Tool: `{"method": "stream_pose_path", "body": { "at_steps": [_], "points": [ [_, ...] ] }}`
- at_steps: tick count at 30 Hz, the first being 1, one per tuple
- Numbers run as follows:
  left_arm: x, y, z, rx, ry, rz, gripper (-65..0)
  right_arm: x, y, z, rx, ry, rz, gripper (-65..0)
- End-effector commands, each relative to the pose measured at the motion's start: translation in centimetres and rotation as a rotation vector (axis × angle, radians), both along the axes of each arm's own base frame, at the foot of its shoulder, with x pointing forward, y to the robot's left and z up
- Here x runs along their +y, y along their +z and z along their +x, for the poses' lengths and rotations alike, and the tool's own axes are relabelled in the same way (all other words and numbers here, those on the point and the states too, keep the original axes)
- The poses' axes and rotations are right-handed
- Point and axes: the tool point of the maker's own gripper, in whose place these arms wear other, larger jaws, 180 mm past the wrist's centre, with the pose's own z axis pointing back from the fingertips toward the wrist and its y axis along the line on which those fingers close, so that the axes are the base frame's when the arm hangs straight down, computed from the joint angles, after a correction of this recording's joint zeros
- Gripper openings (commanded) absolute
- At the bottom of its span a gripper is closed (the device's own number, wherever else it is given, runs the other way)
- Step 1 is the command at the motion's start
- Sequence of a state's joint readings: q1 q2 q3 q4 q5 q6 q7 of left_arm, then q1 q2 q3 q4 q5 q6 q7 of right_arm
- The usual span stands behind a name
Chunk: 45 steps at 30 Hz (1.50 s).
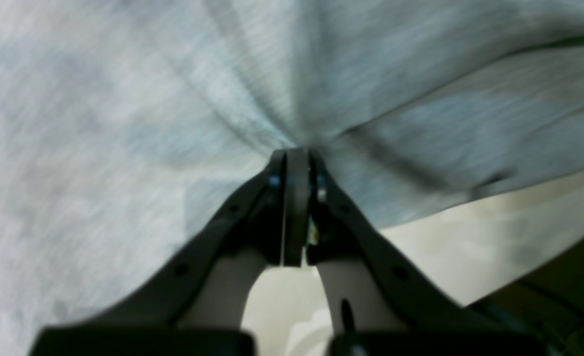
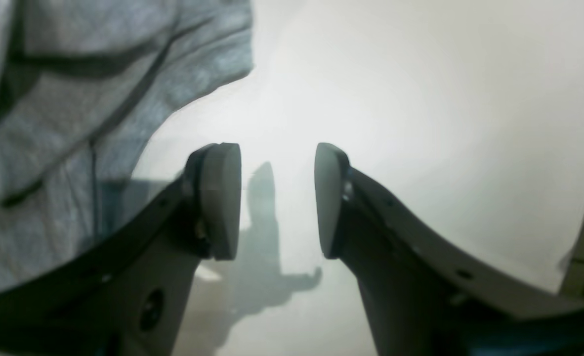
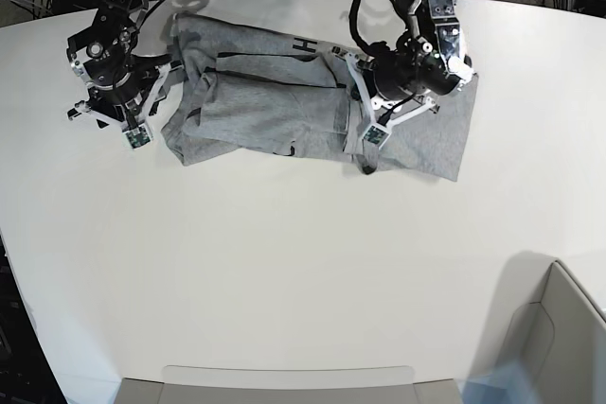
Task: Fold the T-shirt properly
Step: 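Press the folded end with the left gripper while the right gripper repositions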
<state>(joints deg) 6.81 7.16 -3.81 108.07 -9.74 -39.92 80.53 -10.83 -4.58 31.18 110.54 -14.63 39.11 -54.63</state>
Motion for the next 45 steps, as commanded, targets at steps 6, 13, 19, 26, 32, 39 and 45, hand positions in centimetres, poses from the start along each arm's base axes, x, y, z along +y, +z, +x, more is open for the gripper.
{"method": "stream_pose_path", "body": {
  "at_steps": [6,13,19,26,32,39,45],
  "points": [
    [0.3,0.8,0.7,-0.037,0.004,0.002,-64.8,-2.4,3.3,0.0,-0.141,-0.134,0.114,-40.4],
    [0.5,0.7,0.7,-0.036,0.004,0.008,-64.8,-6.7,0.5,-4.5,0.091,-0.362,0.202,-40.4],
    [0.3,0.7,0.7,-0.035,-0.001,0.005,-64.8,-4.5,-4.3,-5.2,0.268,-0.313,0.291,-40.4],
    [0.9,-0.2,0.0,-0.005,-0.006,0.025,-64.8,0.8,-5.6,-3.8,0.321,-0.154,0.329,-40.4],
    [0.3,-3.0,-1.5,0.102,-0.02,0.005,-64.8,5.6,-2.3,-0.9,0.198,0.026,0.394,-40.4],
    [0.1,-3.2,-1.3,0.089,-0.016,-0.011,-64.8,6.9,2.6,0.7,-0.008,0.075,0.551,-40.6],
    [0.0,-3.2,-1.2,0.083,-0.015,-0.014,-64.7,7.0,2.3,-0.3,-0.036,0.042,0.719,-40.6]
  ]
}}
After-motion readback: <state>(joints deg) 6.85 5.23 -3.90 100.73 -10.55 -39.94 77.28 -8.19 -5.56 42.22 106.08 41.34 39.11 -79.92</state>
